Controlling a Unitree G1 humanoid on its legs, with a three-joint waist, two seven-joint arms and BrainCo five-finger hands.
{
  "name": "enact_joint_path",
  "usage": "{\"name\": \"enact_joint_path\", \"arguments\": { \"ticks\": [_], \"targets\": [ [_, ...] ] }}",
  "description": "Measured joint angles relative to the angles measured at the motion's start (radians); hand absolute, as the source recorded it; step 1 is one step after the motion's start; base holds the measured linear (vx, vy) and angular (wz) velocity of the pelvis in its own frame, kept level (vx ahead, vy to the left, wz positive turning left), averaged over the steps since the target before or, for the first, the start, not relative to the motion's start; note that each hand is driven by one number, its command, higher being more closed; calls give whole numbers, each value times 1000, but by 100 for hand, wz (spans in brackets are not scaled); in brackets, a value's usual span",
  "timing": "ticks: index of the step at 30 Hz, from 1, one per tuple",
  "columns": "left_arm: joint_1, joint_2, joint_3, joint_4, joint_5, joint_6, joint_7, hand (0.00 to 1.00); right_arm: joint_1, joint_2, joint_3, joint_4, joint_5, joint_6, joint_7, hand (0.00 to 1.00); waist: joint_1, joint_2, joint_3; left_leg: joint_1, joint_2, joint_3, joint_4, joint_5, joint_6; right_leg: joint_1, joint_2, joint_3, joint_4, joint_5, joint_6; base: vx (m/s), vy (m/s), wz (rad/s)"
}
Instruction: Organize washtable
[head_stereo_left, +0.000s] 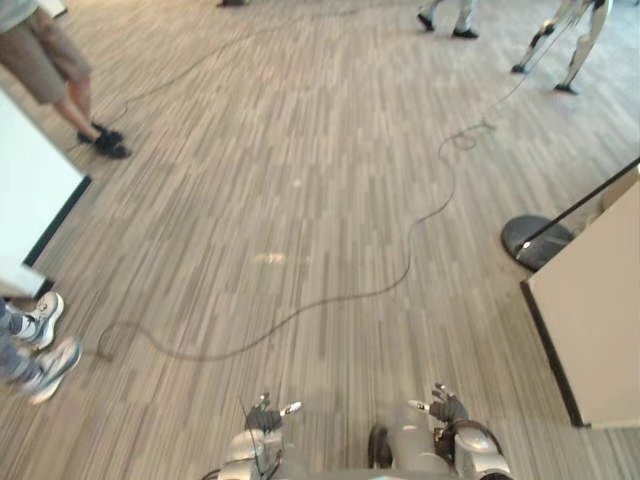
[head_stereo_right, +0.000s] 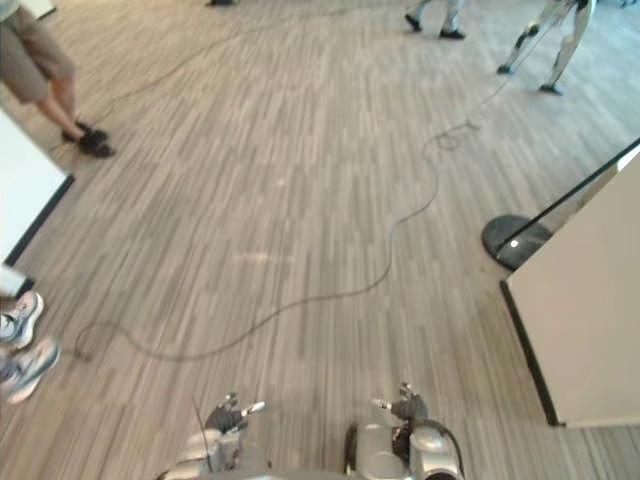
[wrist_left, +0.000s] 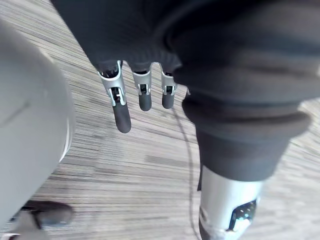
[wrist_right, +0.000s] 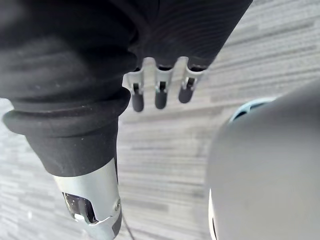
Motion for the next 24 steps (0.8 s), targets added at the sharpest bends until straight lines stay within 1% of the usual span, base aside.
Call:
{"name": "enact_joint_path", "arguments": {
  "ticks": [1, 2, 3, 4, 5, 6, 7, 8, 9, 10, 11, 12, 13, 14, 15, 16, 17, 18, 19, 20, 21, 22, 23, 24],
  "targets": [
    [2, 4, -4, -7, 0, -1, 0, 0, 5, 5, 4, 3, 0, 0, -5, 0, 2, -10, -5, -37, 1, 29, -31, -11, -4, 37, -3, 11, -40, 0, 1, 641, -34, -54],
    [-2, 12, -21, -20, 0, -8, -1, 0, 3, 7, 5, 14, 2, 0, -11, 0, 9, -15, -6, -119, 0, 56, -125, -29, -8, 101, -6, 25, -120, -1, 4, 791, 39, -64],
    [-9, 18, -34, -33, 0, -9, -2, 0, -3, 5, 2, 30, 1, 3, -12, 0, 15, -15, -4, -187, -17, 73, -270, -47, -9, 155, -14, 44, -175, 0, 36, 794, 77, -63],
    [-13, 20, -35, -34, 0, -9, -1, 0, -4, 7, -4, 32, 2, 6, -12, 0, 18, -15, 0, -206, -32, 77, -359, -48, -6, 176, -21, 50, -187, -2, 40, 662, 115, -52],
    [-14, 21, -39, -37, 0, -11, -1, 0, -3, 7, -6, 33, 2, 7, -13, 0, 18, -14, 1, -226, -61, 80, -521, -47, -5, 204, -36, 51, -192, -12, 57, 637, 189, -50],
    [-7, 20, -76, -34, 0, -11, 2, 0, 14, -2, -4, 30, 0, 3, -13, 0, 23, 4, -9, -219, -113, 63, -807, 45, 10, 230, -37, 71, -165, -56, 119, 632, 207, -54],
    [0, 18, -95, -32, 0, -12, 1, 0, 21, -13, -3, 28, 0, 2, -13, 0, 27, 23, -17, -223, -123, 35, -855, 148, 64, 238, -33, 86, -142, -81, 133, 787, 304, -47],
    [-17, 34, -114, -29, 4, -10, 0, 0, 20, -5, -5, 38, 3, 4, -18, 0, 31, -2, -25, -226, -146, 36, -782, 108, 107, 247, -73, 101, -97, -109, 147, 540, 223, -1],
    [-27, 46, -117, -21, 10, -8, 1, 0, 21, 10, -2, 35, 3, -1, -20, 0, 14, -32, -38, -225, -184, 24, -748, 38, 116, 215, -109, 106, 13, -104, 149, 792, 327, 16],
    [-27, 60, -120, -1, 12, -12, 0, 0, 21, 25, -2, 41, 1, -7, -18, 0, 13, -63, -47, -214, -203, 38, -715, -23, 124, 139, -150, 136, 206, -80, 177, 631, 241, 25],
    [-35, 65, -124, 1, 12, -9, 0, 0, 18, 32, -3, 41, 1, -9, -16, 0, 13, -74, -45, -201, -216, 40, -704, -50, 127, 86, -169, 153, 324, -41, 197, 735, 269, 8],
    [-52, 78, -148, 25, 13, -1, 1, 0, 2, 34, -3, 49, 1, -9, -9, 0, 11, -92, -30, -136, -243, 51, -702, -101, 138, -25, -198, 188, 599, 49, 221, 578, 159, 9],
    [-48, 84, -161, 38, 17, 4, 1, 0, -11, 30, -3, 58, 1, -8, -9, 0, 6, -91, -26, -75, -254, 49, -719, -121, 141, -67, -214, 166, 696, 34, 203, 578, 131, 11],
    [-44, 86, -170, 45, 23, 8, 2, 0, -13, 26, 0, 58, 1, -8, -8, 0, 3, -78, -20, -29, -260, 44, -741, -131, 141, -84, -216, 142, 726, 21, 180, 570, 75, 18],
    [-28, 85, -187, 45, 32, 11, 2, 0, -13, 16, 10, 55, 0, -14, -8, 0, -7, -65, -16, 66, -267, 34, -810, -133, 138, -114, -211, 82, 718, -11, 129, 562, 34, 27],
    [-19, 81, -190, 45, 34, 11, 2, 0, -14, 10, 25, 48, -1, -17, -8, 0, -12, -49, -21, 140, -266, 18, -884, -125, 125, -152, -189, 23, 640, -45, 102, 536, 11, 31],
    [-16, 80, -190, 45, 34, 11, 2, 0, -13, 9, 26, 42, 0, -18, -8, 0, -13, -46, -22, 164, -266, 10, -914, -123, 121, -173, -179, 2, 593, -60, 98, 486, -32, 50],
    [-15, 77, -189, 46, 34, 11, 3, 0, -11, 10, 24, 23, 1, -21, -8, 0, -18, -45, -22, 205, -265, -18, -950, -121, 118, -228, -149, -8, 430, -73, 108, 371, -56, 54],
    [-13, 75, -189, 46, 34, 11, 2, 0, -10, 10, 23, 18, 1, -23, -8, 0, -20, -46, -22, 205, -265, -32, -950, -121, 117, -241, -137, 2, 341, -68, 114, 533, -133, 86],
    [-11, 72, -187, 46, 39, 11, 2, 0, -9, 12, 22, 18, 2, -23, -8, 0, -19, -55, -28, 207, -273, -45, -937, -135, 84, -250, -109, 46, 141, -6, 106, 452, -141, 76],
    [-9, 72, -184, 47, 41, 11, 2, 0, -5, 16, 20, 19, 3, -23, -8, 0, -17, -64, -30, 212, -280, -54, -928, -152, 59, -255, -110, 62, 95, 70, 93, 465, -169, 94],
    [-10, 62, -172, 46, 47, 13, 3, 0, -6, 18, 2, 18, 10, -23, -9, 0, -20, -64, -33, 230, -272, -72, -891, -182, 25, -247, -113, 47, 133, 66, 83, 391, -133, 73],
    [-12, 41, -136, 31, 49, 11, 5, 0, -5, 16, 5, 11, 7, -14, -11, 0, -12, -47, -35, 195, -240, -77, -780, -178, 11, -229, -122, 27, 150, 26, 87, 443, -188, 71],
    [-8, 29, -112, 23, 49, 12, 5, 0, 10, 11, 7, -9, 8, -12, -9, 0, -17, -34, -37, 125, -194, -56, -607, -153, -31, -198, -121, 10, 161, -11, 82, 423, -175, 40]
  ]
}}
